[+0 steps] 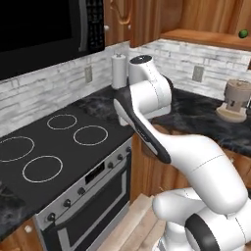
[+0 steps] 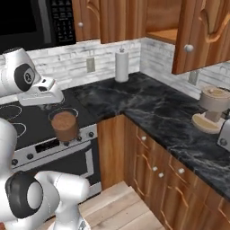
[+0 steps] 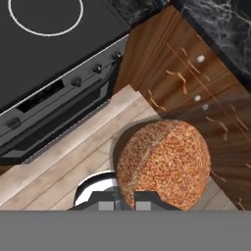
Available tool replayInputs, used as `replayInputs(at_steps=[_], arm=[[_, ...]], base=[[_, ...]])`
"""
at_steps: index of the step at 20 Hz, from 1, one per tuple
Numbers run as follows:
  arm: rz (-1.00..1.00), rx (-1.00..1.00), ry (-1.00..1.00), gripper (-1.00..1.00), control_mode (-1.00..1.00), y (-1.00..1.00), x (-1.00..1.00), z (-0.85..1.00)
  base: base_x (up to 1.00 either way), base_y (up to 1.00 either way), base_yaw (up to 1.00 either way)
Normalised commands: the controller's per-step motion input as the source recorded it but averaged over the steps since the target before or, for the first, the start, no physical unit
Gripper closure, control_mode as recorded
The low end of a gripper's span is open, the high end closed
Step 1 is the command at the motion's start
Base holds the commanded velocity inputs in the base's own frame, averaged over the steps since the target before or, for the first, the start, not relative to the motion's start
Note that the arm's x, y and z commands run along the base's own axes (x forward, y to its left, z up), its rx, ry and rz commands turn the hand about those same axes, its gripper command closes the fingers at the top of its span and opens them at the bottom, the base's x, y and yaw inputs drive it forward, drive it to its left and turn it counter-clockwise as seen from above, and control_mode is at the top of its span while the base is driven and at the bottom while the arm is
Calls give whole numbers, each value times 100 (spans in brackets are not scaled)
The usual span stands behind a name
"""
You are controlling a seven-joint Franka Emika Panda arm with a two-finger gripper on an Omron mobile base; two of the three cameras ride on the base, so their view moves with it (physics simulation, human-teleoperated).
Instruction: Pick the jar and jar from the dining table and place them in the open cabinet. Close the cabinet after placing the objects.
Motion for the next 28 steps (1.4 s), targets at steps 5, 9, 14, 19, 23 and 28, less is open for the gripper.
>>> replayInputs(at_steps=[5, 9, 14, 19, 23, 28], arm=[[0, 0, 0, 100, 100, 0, 0, 0], [0, 0, 0, 100, 100, 0, 0, 0], [0, 0, 0, 100, 100, 0, 0, 0], [0, 0, 0, 100, 100, 0, 0, 0], [0, 0, 0, 100, 100, 0, 0, 0], [0, 0, 0, 100, 100, 0, 0, 0]], base=[[71, 0, -46], [72, 0, -46], [88, 9, -42], [99, 15, -38], [100, 15, -36], [100, 23, -35]])
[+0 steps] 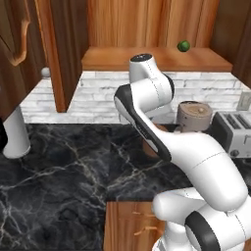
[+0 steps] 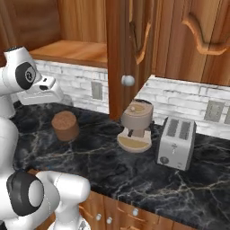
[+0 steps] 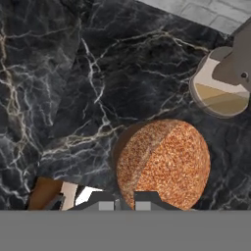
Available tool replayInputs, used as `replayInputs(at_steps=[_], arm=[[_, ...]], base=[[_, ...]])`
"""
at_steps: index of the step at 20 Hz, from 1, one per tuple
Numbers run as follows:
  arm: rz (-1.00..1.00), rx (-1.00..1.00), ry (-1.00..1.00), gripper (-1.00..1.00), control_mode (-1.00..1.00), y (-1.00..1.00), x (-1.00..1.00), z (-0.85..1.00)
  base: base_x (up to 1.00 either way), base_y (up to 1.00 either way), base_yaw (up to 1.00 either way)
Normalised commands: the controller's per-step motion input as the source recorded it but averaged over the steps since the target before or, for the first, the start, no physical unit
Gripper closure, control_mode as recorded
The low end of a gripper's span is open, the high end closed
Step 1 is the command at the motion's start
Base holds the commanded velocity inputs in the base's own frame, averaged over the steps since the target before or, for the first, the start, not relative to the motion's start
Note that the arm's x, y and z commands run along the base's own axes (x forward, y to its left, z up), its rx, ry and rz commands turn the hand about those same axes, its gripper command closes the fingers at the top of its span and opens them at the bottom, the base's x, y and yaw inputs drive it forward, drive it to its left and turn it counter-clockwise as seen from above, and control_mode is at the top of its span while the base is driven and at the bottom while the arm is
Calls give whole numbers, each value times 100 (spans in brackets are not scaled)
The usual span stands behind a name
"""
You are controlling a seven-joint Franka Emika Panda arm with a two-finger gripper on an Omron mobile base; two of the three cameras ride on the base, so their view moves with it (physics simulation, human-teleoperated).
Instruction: Pick the jar and jar from the dining table and place them in the open cabinet. Close the cabinet after placing the objects.
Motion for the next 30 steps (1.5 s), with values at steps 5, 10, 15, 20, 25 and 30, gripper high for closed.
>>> replayInputs(at_steps=[5, 10, 15, 20, 25, 30], arm=[[0, 0, 0, 100, 100, 0, 0, 0], [0, 0, 0, 100, 100, 0, 0, 0], [0, 0, 0, 100, 100, 0, 0, 0], [7, -2, -1, 100, -100, 7, 1, 14], [32, -5, -5, 100, -100, 1, 0, 30], [40, -5, -1, 100, -100, 0, 0, 22]], base=[[100, 29, -37], [88, 45, -32], [61, 28, -20], [14, 8, -1], [0, 0, 0], [0, 0, 0]])
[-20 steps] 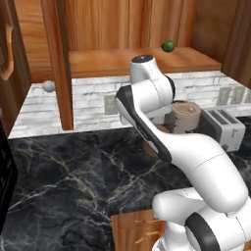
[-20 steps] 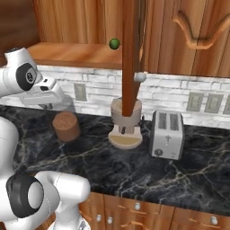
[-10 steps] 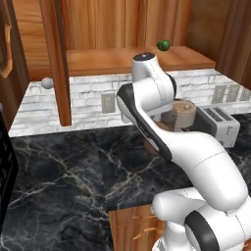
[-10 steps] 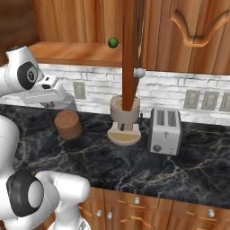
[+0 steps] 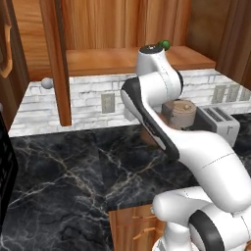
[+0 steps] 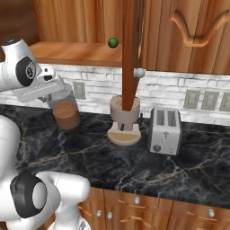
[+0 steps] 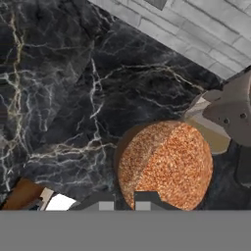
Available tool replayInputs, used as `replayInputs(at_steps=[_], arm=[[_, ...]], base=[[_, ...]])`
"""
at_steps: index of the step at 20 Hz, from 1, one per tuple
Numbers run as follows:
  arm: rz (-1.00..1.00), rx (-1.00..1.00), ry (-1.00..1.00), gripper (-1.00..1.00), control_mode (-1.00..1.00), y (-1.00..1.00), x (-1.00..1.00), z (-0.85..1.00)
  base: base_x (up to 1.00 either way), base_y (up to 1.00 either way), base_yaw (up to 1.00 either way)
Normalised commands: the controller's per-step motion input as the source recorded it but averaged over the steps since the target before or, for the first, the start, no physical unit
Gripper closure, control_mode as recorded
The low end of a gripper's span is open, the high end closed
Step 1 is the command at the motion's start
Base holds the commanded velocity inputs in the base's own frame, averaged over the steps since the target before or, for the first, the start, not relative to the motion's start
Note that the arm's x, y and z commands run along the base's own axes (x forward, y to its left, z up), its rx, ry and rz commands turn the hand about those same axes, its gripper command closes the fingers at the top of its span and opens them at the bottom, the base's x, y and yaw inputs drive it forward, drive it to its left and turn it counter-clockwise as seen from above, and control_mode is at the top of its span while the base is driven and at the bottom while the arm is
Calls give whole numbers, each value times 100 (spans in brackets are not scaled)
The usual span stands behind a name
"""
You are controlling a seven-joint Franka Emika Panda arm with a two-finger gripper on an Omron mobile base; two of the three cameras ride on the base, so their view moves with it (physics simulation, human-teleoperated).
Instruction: Pick the jar and jar from the dining table and place them in the open cabinet. Close the cabinet after placing the objects.
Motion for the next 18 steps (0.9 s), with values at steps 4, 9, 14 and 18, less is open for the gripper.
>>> replayInputs(at_steps=[4, 9, 14, 18], arm=[[37, -12, -10, 100, -100, 5, -43, 23], [29, -18, -19, 100, -100, 1, -61, 31], [25, -14, -17, 100, -100, -3, -35, 57], [22, -14, -15, 100, -100, 0, -21, 75]], base=[[0, 0, 0], [0, 0, 0], [0, 0, 0], [0, 0, 0]])
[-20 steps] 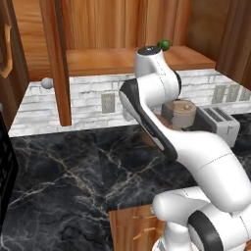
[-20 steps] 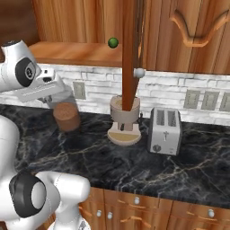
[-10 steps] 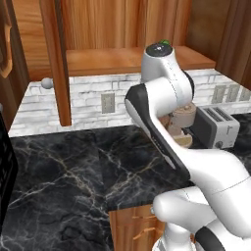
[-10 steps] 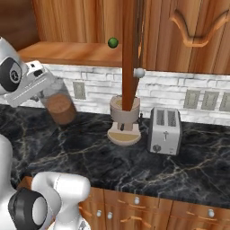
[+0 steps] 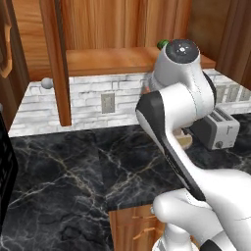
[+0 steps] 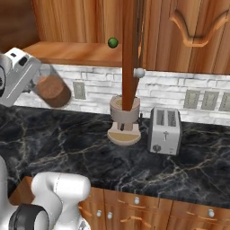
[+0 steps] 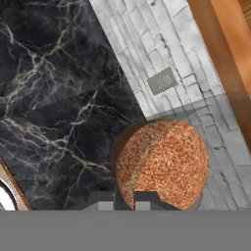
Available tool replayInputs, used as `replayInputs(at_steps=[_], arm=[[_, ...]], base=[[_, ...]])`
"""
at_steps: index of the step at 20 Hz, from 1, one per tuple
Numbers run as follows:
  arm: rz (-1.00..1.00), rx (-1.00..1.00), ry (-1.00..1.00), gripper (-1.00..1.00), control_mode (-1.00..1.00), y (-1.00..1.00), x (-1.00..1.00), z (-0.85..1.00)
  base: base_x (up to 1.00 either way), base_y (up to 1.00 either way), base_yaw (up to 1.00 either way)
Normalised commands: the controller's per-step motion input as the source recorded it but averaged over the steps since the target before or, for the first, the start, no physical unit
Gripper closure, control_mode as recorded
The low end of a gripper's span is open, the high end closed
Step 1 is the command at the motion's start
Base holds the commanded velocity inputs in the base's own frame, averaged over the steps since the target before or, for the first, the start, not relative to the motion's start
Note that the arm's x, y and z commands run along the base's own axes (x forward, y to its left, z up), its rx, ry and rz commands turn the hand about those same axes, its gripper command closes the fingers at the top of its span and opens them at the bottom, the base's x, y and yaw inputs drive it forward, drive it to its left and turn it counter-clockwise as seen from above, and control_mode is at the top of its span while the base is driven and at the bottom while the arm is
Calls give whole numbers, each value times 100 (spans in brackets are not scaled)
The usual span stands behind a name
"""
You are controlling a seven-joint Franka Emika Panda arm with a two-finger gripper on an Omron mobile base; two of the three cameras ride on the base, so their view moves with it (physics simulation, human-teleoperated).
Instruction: Pick the jar and jar from the dining table and place them in the open cabinet. Close the cabinet after placing the objects.
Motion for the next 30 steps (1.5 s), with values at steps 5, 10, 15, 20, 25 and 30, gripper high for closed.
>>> replayInputs(at_steps=[5, 10, 15, 20, 25, 30], arm=[[15, -14, -14, 100, -100, 0, -28, 71], [9, -14, -18, 100, -100, 0, -7, 66], [3, -11, -13, 100, -100, -2, 16, 41], [0, -4, -3, 100, -100, -7, 50, 29], [0, 0, 4, 100, -100, -12, 64, 15], [0, 0, 1, 100, -100, -3, 59, 8]], base=[[0, 0, 0], [0, 0, 0], [0, 0, 0], [0, 0, 0], [0, 0, 0], [0, 0, 0]])
